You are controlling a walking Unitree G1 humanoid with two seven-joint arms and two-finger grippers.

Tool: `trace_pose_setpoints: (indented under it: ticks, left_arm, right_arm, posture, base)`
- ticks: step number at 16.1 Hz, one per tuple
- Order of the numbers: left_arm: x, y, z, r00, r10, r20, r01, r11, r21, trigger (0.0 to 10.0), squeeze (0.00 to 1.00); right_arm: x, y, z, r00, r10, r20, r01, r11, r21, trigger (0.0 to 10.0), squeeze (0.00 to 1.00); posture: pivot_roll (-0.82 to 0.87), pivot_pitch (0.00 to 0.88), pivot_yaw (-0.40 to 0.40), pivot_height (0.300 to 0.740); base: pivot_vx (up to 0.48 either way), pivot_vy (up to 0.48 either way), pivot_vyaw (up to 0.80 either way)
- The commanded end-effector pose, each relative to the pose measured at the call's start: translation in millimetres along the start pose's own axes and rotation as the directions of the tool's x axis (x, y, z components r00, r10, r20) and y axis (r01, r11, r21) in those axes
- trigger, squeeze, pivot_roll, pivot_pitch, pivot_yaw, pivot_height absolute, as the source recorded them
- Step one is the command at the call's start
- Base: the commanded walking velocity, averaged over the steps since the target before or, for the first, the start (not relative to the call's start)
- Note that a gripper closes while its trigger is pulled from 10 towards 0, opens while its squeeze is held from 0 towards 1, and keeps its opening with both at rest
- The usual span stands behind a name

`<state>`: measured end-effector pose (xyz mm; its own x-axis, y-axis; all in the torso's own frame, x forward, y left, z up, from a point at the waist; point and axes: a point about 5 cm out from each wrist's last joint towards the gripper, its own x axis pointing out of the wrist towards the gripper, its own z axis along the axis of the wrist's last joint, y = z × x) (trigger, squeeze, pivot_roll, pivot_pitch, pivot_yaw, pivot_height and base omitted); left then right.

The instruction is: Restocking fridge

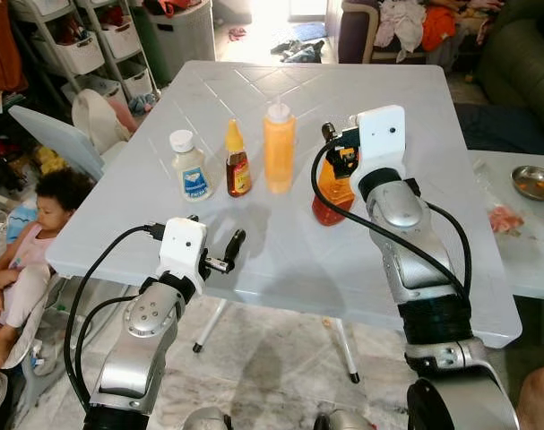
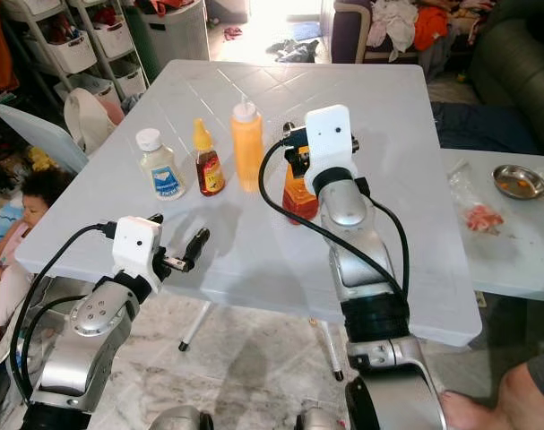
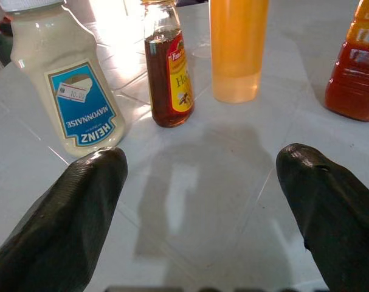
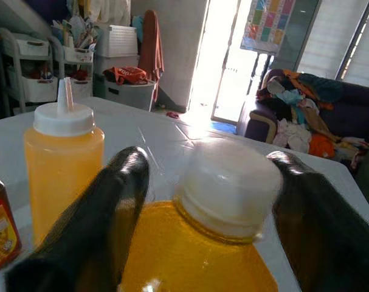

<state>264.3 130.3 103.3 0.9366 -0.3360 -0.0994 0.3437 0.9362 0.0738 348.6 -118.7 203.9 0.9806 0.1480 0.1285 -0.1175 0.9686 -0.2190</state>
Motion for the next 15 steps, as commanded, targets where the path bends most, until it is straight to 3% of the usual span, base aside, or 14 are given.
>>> trace_pose_setpoints:
  ticks: [1,12,14,15]
  left_arm:
    - [-0.8,1.2,1.2,1.000,-0.005,0.000,0.005,1.000,0.016,10.0,0.00]
    - [-0.4,1.1,0.4,1.000,-0.004,0.002,0.004,1.000,0.019,10.0,0.00]
    - [-1.9,5.3,0.1,0.999,0.047,0.000,-0.047,0.998,0.035,10.0,0.00]
    - [-4.1,10.1,-1.4,0.996,0.084,-0.007,-0.084,0.996,0.031,10.0,0.00]
  right_arm:
    - [3.4,0.7,2.4,1.000,0.009,0.009,-0.009,1.000,0.001,0.0,0.00]
    - [2.4,7.0,-4.1,0.999,0.035,0.004,-0.035,0.998,0.057,0.0,0.00]
    - [-4.9,12.5,-2.9,0.998,0.058,0.028,-0.060,0.994,0.088,0.0,0.00]
    - [-10.3,14.8,-3.8,0.997,0.066,0.037,-0.070,0.992,0.106,7.7,0.00]
  posture:
    - [0.05,0.000,0.036,0.740]
    - [0.05,0.000,0.033,0.740]
    - [0.04,0.000,0.036,0.740]
    - [0.03,0.000,0.040,0.740]
  base:
    - [0.000,0.000,0.00]
    - [0.000,0.000,0.00]
    - [0.000,0.000,0.00]
    - [0.000,0.000,0.00]
